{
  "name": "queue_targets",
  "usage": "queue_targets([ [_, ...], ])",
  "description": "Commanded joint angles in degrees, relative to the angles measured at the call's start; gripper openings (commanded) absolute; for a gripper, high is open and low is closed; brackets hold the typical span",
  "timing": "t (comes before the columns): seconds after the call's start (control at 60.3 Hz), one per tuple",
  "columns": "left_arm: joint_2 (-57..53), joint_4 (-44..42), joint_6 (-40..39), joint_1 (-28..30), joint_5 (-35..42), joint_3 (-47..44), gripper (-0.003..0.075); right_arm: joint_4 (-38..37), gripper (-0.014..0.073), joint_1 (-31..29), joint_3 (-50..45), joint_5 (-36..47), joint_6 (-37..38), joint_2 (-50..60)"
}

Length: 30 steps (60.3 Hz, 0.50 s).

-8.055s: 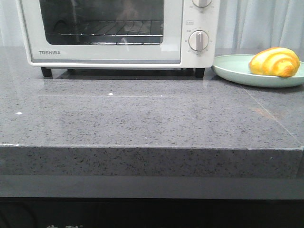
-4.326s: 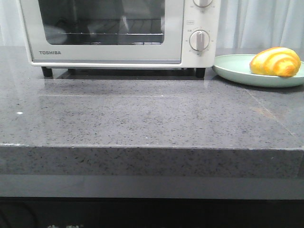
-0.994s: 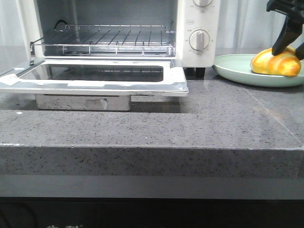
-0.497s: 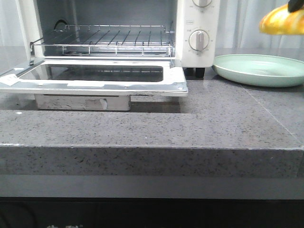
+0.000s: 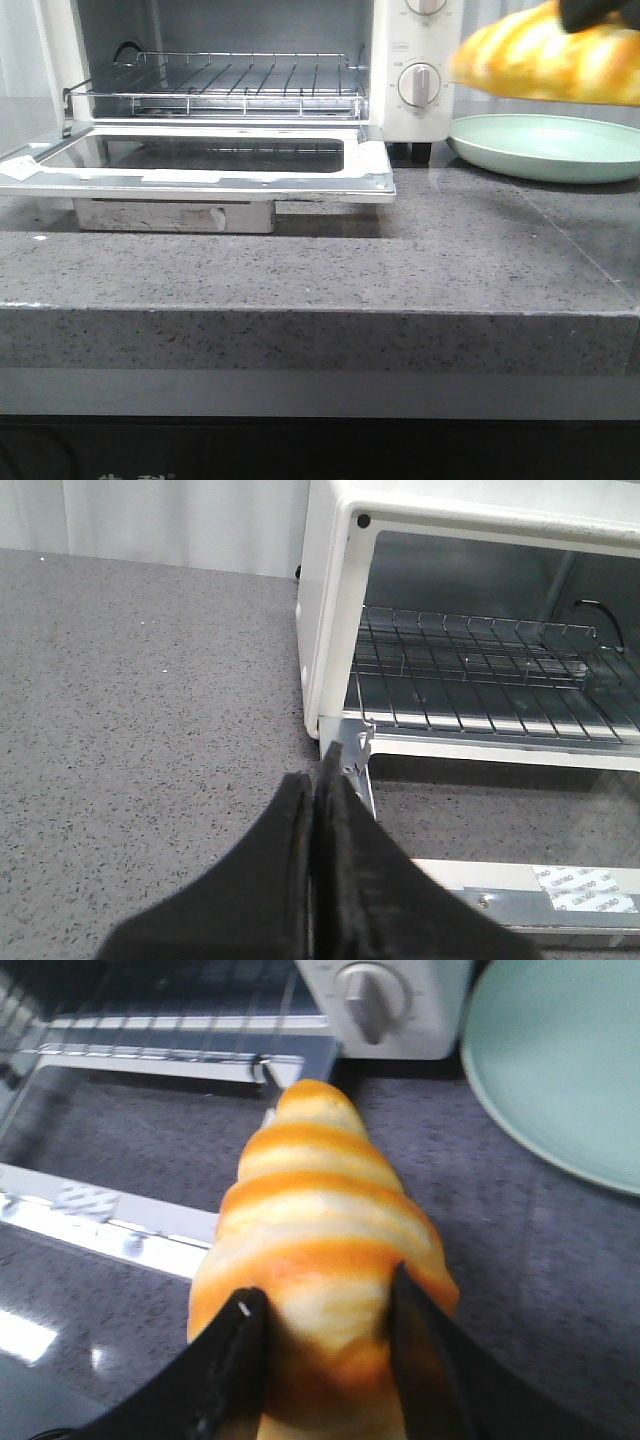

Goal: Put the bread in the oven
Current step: 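Lift the croissant with the right gripper and carry it into the oven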

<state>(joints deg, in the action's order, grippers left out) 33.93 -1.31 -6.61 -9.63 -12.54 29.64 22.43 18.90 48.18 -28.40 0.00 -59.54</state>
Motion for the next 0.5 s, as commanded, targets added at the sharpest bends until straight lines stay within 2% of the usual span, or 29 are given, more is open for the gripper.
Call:
queue_targets([
  [0.0,-0.05,0.05,-0.55,0.13,4.42,1.55,-0.0020,2.34,0.0164,4.21,2.89,8.13,-0.90,-1.32],
  [0.099,-0.05,0.05,-0.55,0.13,4.42,1.55,-0.0020,4.96,0.0164,7.69,4.85,13.44,-0.90,-5.45],
  [0.232,-0.05,0.05,-0.55,0.13,4.42,1.55,-0.0020,6.49,0.0164,10.49,10.69,16.40,-0.90,-13.10],
  [0.381,-0.05,0.05,-0.55,0.13,4.77,1.55,-0.0020,8.82,0.0164,10.95,18.09,18.86,-0.90,-21.10],
  [0.481,-0.05,0.05,-0.55,0.13,4.77,1.55,-0.0020,12.42,0.0164,10.95,22.51,23.79,-0.90,-26.57],
])
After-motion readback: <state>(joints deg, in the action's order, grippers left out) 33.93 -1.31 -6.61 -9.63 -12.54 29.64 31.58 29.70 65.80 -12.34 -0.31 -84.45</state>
